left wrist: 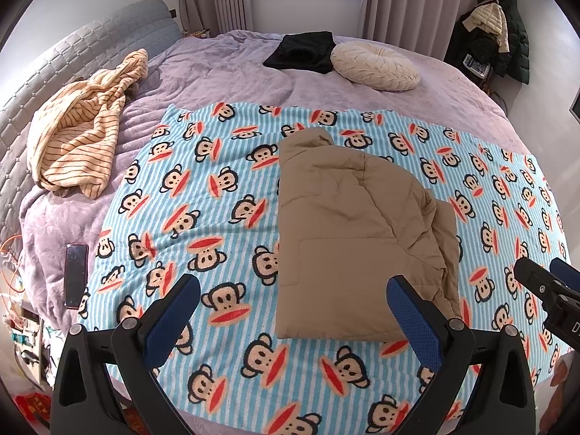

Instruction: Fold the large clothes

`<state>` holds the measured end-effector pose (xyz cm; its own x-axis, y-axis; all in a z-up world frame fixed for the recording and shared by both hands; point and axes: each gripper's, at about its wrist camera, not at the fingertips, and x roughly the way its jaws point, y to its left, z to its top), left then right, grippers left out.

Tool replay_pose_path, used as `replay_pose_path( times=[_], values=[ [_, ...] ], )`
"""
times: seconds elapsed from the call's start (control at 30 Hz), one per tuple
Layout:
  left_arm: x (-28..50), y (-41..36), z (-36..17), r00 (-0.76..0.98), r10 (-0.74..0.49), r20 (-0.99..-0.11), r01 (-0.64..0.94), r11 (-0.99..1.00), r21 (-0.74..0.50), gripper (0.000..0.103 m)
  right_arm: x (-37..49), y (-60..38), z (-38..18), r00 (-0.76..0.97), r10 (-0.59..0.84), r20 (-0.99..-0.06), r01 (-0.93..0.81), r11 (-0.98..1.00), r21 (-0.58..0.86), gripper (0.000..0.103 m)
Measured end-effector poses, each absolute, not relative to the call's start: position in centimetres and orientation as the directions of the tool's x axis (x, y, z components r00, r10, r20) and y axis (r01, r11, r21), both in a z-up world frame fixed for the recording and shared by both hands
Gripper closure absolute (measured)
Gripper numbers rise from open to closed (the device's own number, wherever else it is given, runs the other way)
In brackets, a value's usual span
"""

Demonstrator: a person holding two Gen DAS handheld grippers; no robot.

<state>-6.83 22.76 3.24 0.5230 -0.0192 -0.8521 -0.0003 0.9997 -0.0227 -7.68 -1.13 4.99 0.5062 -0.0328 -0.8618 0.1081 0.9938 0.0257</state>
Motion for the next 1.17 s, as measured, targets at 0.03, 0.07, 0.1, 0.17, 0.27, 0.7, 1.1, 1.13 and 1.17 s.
replay_pose_path(
  times=[0.03, 0.07, 0.1, 0.17, 0.27, 0.7, 1.1, 1.13, 1.17],
  values=[
    [-6.84, 22.76, 3.24, 0.523, -0.020, -0.852, 0.001, 1.000, -0.023, 0.000, -7.68, -1.11, 5.00, 0.506, -0.033, -0.862, 0.108, 0.994, 0.025, 0.009],
    [-6.73, 22.79, 3.19, 0.523, -0.020, -0.852, 0.002, 1.000, -0.022, 0.000, -7.68, -1.10, 5.00, 0.506, -0.033, -0.862, 0.108, 0.994, 0.025, 0.009],
    [-6.75, 22.80, 3.17, 0.522, -0.020, -0.853, 0.002, 1.000, -0.022, 0.000, -7.67, -1.09, 5.01, 0.506, -0.033, -0.862, 0.108, 0.994, 0.025, 0.009],
    [-6.58, 22.88, 3.04, 0.519, -0.022, -0.854, 0.004, 1.000, -0.024, 0.000, -7.67, -1.07, 5.02, 0.507, -0.034, -0.862, 0.109, 0.994, 0.024, 0.009],
    [-6.59, 22.85, 3.07, 0.521, -0.022, -0.853, 0.003, 1.000, -0.023, 0.000, -7.66, -1.04, 5.04, 0.507, -0.034, -0.862, 0.109, 0.994, 0.025, 0.009],
    [-6.45, 22.93, 3.06, 0.517, -0.023, -0.856, 0.002, 1.000, -0.026, 0.000, -7.58, -1.05, 5.00, 0.506, -0.032, -0.862, 0.107, 0.994, 0.025, 0.009],
    [-6.00, 23.30, 2.43, 0.521, -0.010, -0.853, -0.005, 1.000, -0.015, 0.000, -7.66, -0.84, 5.03, 0.506, -0.034, -0.862, 0.111, 0.993, 0.026, 0.009],
    [-6.02, 23.31, 2.43, 0.522, -0.012, -0.853, -0.005, 1.000, -0.017, 0.000, -7.64, -0.84, 5.02, 0.507, -0.034, -0.861, 0.110, 0.994, 0.025, 0.009],
    [-5.96, 23.33, 2.51, 0.521, -0.014, -0.853, -0.004, 1.000, -0.019, 0.000, -7.65, -0.85, 5.02, 0.507, -0.034, -0.861, 0.110, 0.994, 0.025, 0.009]
  ],
)
